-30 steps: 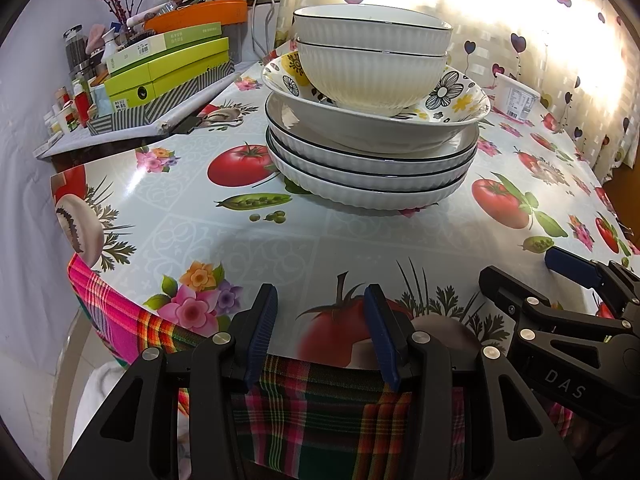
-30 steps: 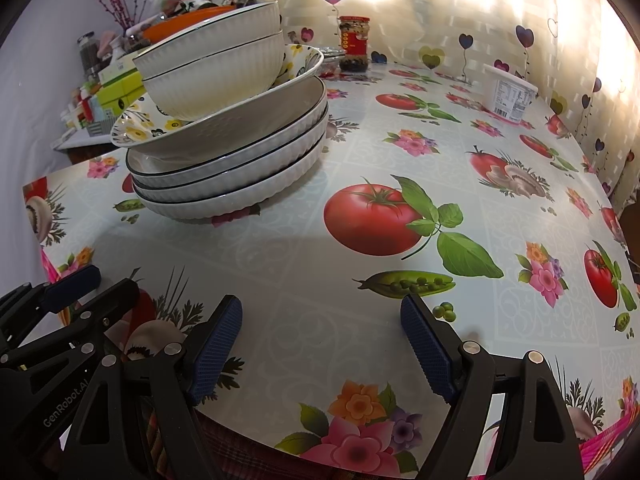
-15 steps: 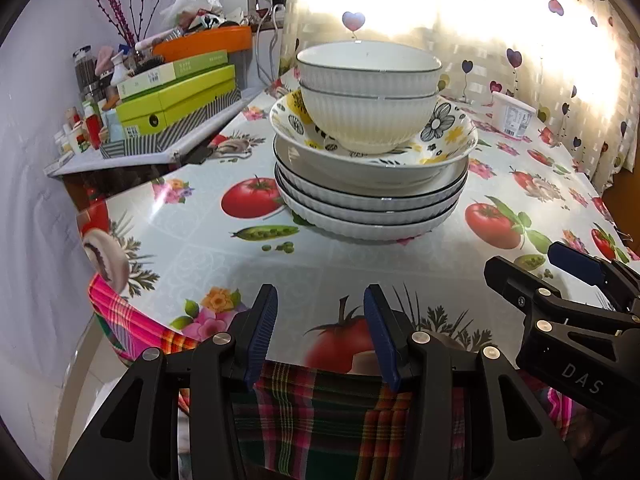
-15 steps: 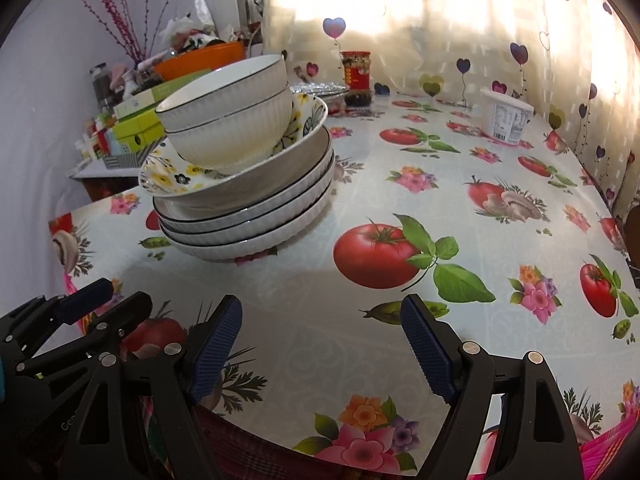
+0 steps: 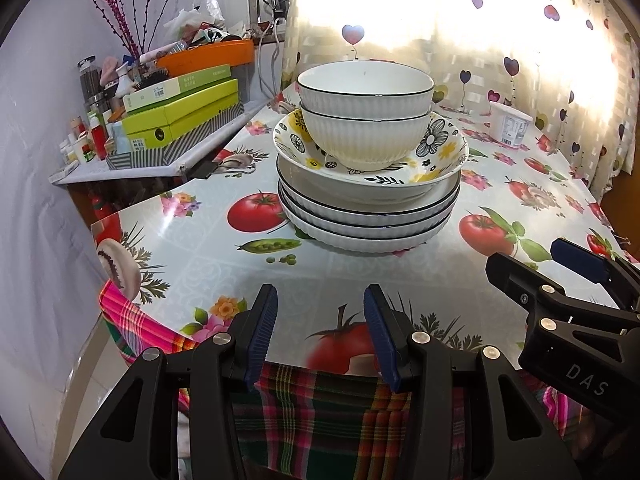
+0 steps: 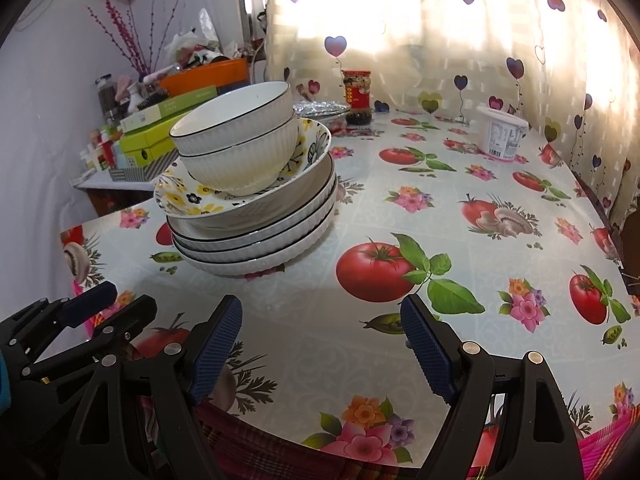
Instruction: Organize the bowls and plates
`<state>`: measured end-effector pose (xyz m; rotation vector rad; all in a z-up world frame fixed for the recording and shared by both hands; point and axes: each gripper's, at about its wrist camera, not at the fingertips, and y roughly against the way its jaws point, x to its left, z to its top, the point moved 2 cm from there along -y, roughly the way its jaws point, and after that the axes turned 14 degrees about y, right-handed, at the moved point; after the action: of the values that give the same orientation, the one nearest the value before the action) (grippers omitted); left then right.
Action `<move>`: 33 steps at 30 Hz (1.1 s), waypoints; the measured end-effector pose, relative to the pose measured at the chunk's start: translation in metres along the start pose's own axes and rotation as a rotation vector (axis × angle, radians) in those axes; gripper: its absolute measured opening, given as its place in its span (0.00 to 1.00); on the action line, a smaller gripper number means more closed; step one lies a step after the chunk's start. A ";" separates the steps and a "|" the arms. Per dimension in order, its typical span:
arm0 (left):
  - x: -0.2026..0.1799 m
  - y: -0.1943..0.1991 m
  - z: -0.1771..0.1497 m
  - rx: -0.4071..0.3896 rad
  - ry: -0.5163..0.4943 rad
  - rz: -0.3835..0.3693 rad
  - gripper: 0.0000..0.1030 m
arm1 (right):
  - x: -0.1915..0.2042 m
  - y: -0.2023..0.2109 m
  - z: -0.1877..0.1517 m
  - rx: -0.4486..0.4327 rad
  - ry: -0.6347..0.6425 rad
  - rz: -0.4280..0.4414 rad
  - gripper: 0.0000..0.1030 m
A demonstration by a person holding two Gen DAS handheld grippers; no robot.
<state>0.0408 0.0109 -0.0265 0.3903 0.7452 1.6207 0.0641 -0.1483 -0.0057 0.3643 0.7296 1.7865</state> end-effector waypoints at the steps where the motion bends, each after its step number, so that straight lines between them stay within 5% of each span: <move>1: 0.000 0.000 0.000 0.000 -0.001 -0.001 0.45 | 0.000 0.000 0.000 0.001 -0.001 0.000 0.80; 33: -0.001 0.003 -0.001 0.001 -0.004 -0.001 0.45 | 0.000 0.000 0.000 0.006 -0.002 0.001 0.80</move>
<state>0.0388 0.0092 -0.0250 0.3937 0.7436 1.6187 0.0638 -0.1487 -0.0056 0.3702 0.7340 1.7853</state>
